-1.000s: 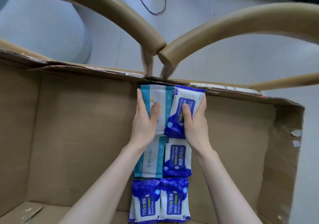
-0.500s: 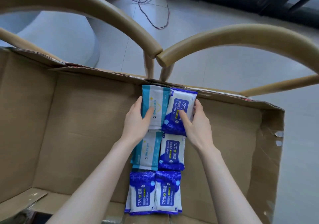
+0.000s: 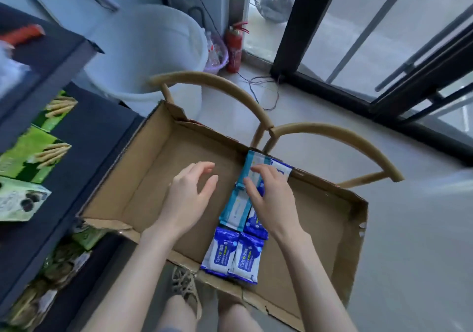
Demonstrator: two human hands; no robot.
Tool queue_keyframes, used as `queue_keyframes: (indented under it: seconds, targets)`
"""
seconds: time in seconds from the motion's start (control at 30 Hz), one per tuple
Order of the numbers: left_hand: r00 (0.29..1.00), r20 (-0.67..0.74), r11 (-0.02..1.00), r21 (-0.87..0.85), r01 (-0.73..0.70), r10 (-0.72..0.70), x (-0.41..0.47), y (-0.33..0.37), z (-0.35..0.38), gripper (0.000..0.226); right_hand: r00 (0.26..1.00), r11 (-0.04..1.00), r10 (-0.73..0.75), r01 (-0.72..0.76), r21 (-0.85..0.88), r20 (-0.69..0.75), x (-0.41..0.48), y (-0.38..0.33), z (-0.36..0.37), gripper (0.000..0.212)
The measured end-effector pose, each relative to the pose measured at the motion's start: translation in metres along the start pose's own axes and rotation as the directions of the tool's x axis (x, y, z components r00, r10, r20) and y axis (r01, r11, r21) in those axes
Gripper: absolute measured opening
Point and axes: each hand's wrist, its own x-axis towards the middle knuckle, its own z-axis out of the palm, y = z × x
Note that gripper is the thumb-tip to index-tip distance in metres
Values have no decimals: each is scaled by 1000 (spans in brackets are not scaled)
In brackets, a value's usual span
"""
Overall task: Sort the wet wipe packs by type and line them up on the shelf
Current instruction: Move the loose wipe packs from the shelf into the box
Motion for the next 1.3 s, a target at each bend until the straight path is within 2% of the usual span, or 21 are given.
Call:
queue_keyframes:
  seconds: [0.23,0.33,0.5,0.6,0.77,0.9,1.07,1.2,1.3]
  targets:
    - [965,-259,998,-41,41,-50,-119,-18,-104,25,947,952,-303,305,-3,105,-69,-118,16,35]
    - [924,-347,987,-63,148,-161,-184,-55,-138,27,895,911,-406,413,0,187,-103,-168,52,41]
    - [869,-397,955,-81,286,-294,-285,-119,-185,30,801,840,-522,542,15,294,-161,-242,120,34]
    - [816,-476,942,-105,318,-329,-333,-153,-222,26,758,808,-573,587,59,312,-191,-290,155,33]
    - [713,-628,947,-142,290,-312,-383,-185,-296,27,668,721,-686,678,144,290,-221,-381,189,34]
    - [628,-732,963,-165,213,-264,-404,-189,-356,26,584,628,-776,745,223,237,-230,-454,194,30]
    - [501,-849,983,-105,150,-167,-406,-200,-421,24,493,522,-853,812,261,172,-220,-534,211,25]
    - [394,-905,974,-81,212,-161,-395,-229,-465,30,450,483,-875,836,261,178,-202,-586,235,25]
    - [322,-921,922,-87,377,-219,-382,-246,-494,49,439,478,-876,844,243,199,-183,-617,252,25]
